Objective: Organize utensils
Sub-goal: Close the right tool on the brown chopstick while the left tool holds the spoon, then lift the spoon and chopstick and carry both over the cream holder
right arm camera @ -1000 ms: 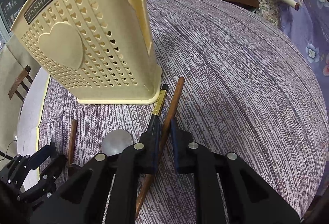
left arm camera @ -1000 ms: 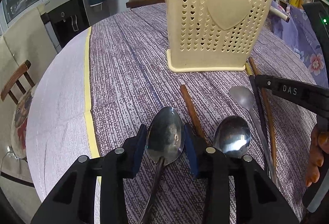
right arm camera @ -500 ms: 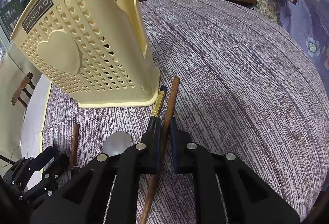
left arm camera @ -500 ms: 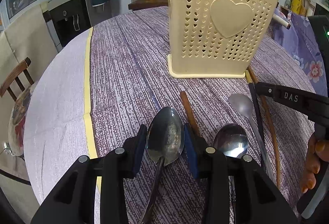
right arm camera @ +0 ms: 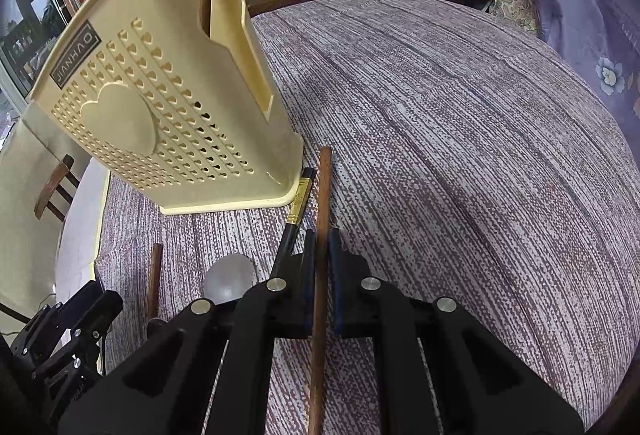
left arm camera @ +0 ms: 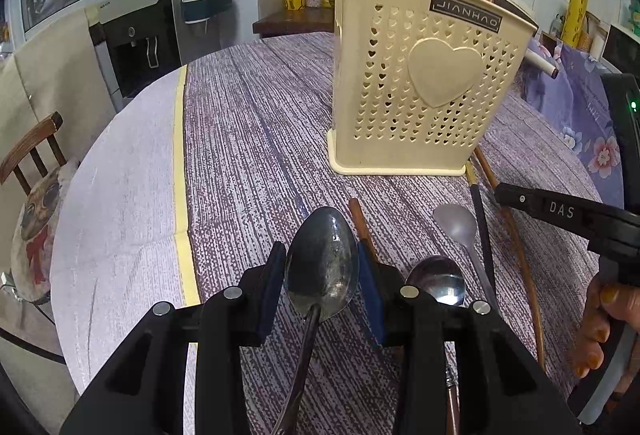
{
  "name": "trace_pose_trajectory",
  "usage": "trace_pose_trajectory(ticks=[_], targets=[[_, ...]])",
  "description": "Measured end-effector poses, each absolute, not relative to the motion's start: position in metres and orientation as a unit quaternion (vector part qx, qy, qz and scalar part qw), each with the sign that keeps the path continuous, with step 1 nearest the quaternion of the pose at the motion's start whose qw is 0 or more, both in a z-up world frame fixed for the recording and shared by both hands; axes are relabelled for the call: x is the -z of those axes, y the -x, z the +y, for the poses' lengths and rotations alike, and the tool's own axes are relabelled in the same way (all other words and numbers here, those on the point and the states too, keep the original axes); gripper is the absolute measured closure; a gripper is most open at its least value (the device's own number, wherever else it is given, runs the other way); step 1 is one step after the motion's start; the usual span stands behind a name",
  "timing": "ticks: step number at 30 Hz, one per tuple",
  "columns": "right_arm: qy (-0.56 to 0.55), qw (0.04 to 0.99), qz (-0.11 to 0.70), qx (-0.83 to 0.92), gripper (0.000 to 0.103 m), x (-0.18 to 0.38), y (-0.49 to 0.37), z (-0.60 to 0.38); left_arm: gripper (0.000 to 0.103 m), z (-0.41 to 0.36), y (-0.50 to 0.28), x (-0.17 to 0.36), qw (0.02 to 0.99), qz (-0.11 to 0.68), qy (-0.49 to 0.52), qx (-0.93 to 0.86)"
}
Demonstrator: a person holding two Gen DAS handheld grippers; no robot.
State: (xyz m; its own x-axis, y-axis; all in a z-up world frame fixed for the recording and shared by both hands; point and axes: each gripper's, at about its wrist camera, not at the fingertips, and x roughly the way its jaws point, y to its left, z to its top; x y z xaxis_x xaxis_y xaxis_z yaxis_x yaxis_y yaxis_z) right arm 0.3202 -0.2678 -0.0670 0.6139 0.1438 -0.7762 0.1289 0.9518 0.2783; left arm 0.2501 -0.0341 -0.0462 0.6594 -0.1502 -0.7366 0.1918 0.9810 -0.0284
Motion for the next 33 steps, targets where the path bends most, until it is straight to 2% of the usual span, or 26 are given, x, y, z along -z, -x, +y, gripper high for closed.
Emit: trace_pose_trajectory(ticks=[8, 21, 33], targets=[[-0.179, 0.900, 0.395, -0.048, 0.095, 0.050, -0.295, -0.276, 0.067, -0.029, -0.246, 0.032, 0.918, 0.383, -0.006, 0.100], [-0.159, 0.933, 0.303, -0.112, 0.095, -0.011, -0.250, -0.278, 0.067, -0.021, -0.233, -0.019, 0.939, 0.319, 0.034, 0.123], [-0.140, 0.948, 0.260, -0.120, 0.095, -0.047, -0.221, -0.279, 0.067, -0.016, -0.234, -0.049, 0.948, 0.276, 0.065, 0.144]])
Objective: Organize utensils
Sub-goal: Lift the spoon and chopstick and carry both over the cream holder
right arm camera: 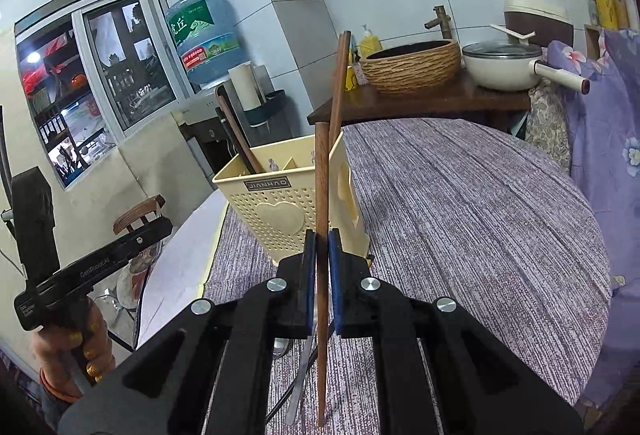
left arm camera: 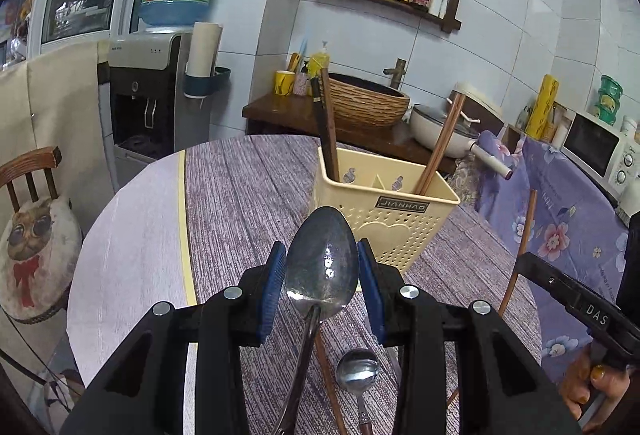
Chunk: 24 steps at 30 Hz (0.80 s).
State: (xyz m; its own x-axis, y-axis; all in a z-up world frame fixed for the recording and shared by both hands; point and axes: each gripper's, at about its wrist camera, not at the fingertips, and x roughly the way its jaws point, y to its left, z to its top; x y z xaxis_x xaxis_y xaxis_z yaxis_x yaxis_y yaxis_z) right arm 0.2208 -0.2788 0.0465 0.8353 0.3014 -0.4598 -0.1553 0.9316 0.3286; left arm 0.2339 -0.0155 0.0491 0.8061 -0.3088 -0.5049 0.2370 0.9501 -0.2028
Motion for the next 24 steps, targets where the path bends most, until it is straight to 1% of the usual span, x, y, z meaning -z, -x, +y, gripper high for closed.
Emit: trace_pose_trajectory(ticks=[13, 24], targets=[[-0.137, 0.949, 0.259, -0.117, 0.095, -0.048, -0.222, -0.278, 0.067, -0.012, -0.238, -0.042, 0.939, 0.290, 0.093, 0.161], [-0.131, 0.950, 0.257, -0.116, 0.095, -0.047, -0.221, -0.272, 0.066, -0.010, -0.245, -0.017, 0.939, 0.299, 0.089, 0.146]])
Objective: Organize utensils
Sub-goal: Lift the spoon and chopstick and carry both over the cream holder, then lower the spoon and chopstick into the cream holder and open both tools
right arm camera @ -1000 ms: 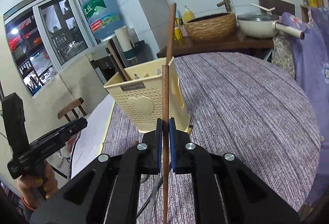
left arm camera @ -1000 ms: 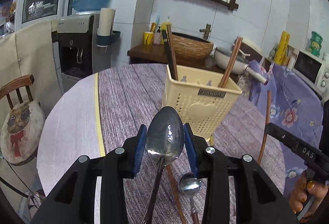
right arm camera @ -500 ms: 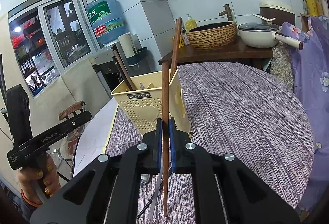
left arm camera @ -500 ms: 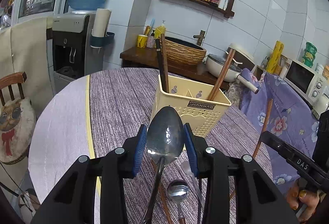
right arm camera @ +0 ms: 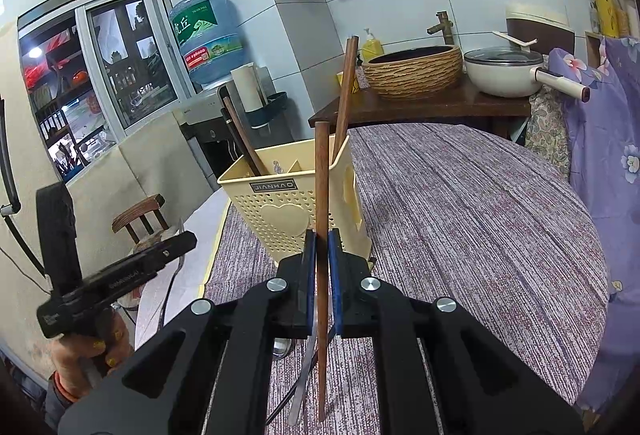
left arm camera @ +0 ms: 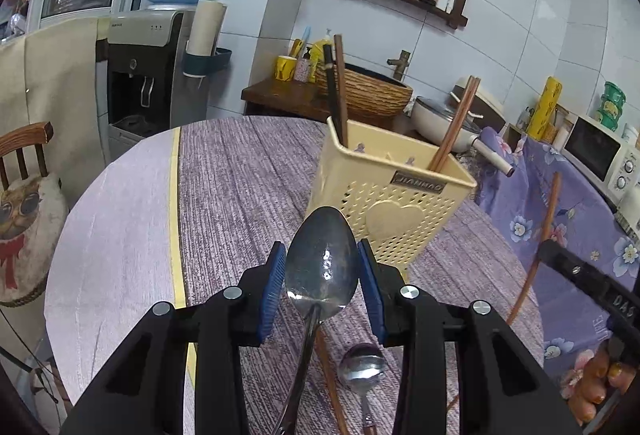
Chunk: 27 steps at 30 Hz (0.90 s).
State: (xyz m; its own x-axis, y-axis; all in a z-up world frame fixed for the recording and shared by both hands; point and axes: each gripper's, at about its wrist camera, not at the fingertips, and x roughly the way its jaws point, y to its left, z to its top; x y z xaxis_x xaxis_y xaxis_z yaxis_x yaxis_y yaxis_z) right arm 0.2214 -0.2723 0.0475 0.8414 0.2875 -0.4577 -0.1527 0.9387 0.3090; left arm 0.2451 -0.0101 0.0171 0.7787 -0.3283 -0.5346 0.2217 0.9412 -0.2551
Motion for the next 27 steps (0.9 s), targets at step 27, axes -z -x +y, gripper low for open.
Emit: trace_pose_trajectory(ticks=[27], targets=[[-0.130, 0.952, 0.247, -0.129, 0.095, -0.053, -0.216, -0.273, 0.067, -0.003, -0.232, -0.028, 0.945, 0.282, 0.083, 0.146]])
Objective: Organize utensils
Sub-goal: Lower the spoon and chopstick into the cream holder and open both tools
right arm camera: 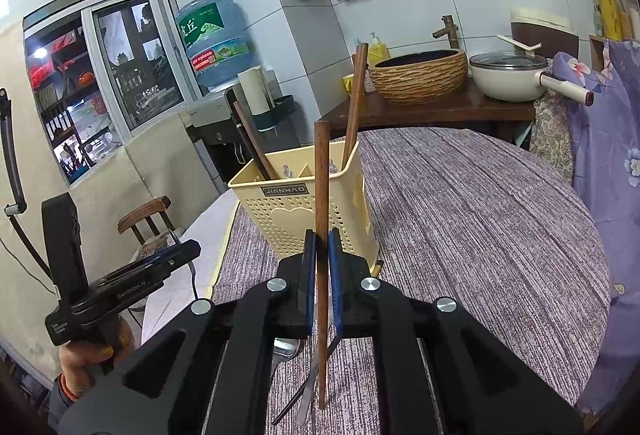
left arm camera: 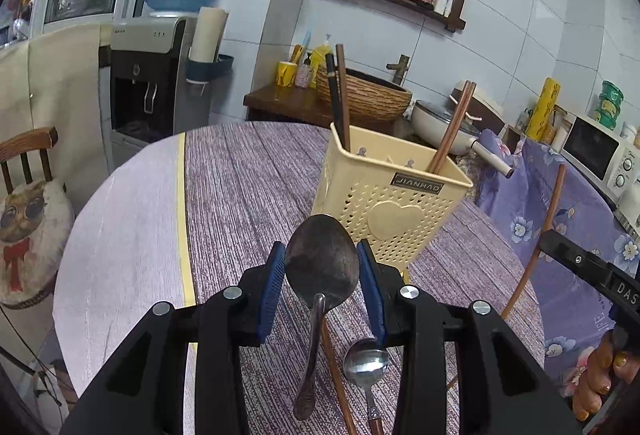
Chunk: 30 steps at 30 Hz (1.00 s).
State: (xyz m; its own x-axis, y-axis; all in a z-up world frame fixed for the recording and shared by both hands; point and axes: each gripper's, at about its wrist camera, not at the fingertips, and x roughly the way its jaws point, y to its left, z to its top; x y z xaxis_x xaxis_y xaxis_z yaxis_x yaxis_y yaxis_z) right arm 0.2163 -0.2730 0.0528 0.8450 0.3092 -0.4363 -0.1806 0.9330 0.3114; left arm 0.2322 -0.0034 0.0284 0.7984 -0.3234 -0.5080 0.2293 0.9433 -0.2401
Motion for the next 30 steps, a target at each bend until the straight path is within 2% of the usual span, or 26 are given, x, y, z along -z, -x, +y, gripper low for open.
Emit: trace_pose_trajectory(ticks=[11, 22, 26, 30], targets=[[-0.117, 0.957, 0.215, -0.154, 0.095, -0.091, -0.219, -0.269, 0.067, -0.005, -0.242, -0.072, 0.951, 0.245, 0.098, 0.160], [-0.091, 0.980, 0.099, -0.143, 0.095, -0.193, -0.252, -0.260, 0.067, -0.030, -0.294, -0.166, 0.963, 0.144, 0.140, 0.181], [-0.082, 0.987, 0.078, -0.119, 0.095, -0.207, -0.276, -0.257, 0.067, -0.041, -0.317, -0.166, 0.963, 0.132, 0.151, 0.181], [-0.077, 0.989, 0.080, -0.094, 0.095, -0.184, -0.297, -0.253, 0.067, -0.046, -0.330, -0.140, 0.964, 0.140, 0.153, 0.165]])
